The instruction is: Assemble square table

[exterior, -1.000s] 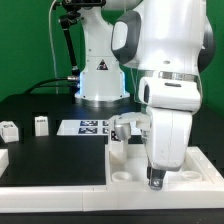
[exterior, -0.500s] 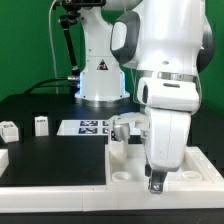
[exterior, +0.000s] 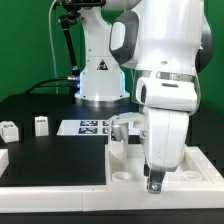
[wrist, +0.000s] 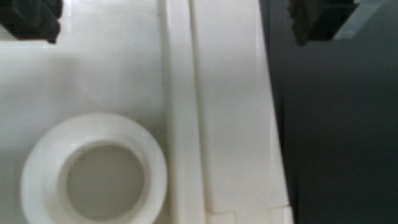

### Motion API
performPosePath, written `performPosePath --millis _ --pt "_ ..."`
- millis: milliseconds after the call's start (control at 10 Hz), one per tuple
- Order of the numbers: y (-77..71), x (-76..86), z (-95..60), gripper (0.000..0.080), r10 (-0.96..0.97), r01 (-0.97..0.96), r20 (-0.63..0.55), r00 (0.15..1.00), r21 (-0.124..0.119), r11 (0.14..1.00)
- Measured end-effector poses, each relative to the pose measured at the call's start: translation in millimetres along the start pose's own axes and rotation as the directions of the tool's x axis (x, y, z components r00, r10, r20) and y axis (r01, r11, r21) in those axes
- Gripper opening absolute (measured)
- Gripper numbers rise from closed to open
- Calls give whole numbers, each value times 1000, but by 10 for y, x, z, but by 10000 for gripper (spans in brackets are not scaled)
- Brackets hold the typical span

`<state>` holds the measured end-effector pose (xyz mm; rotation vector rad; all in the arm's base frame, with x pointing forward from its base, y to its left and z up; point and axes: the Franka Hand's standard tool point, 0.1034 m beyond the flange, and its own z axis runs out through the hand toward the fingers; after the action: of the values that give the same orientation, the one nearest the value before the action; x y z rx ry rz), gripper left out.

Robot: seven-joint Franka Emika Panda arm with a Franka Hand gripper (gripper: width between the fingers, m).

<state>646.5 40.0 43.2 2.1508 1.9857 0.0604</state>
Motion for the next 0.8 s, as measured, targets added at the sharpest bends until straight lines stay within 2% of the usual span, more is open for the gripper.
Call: performPosePath --millis 200,300,400,500,600,800 --pt "90 -254 -465 649 40 -40 19 999 15 999" --pt "145 -400 -667 649 47 -47 26 999 8 999" --pt "149 -576 -792 649 74 -74 28 997 -2 997" --pt "115 -784 -836 649 147 -147 32 989 -2 989" --pt "113 -1007 -824 649 195 -195 39 980 -12 981" --pt "101 -980 -806 649 345 -345 39 938 -14 939"
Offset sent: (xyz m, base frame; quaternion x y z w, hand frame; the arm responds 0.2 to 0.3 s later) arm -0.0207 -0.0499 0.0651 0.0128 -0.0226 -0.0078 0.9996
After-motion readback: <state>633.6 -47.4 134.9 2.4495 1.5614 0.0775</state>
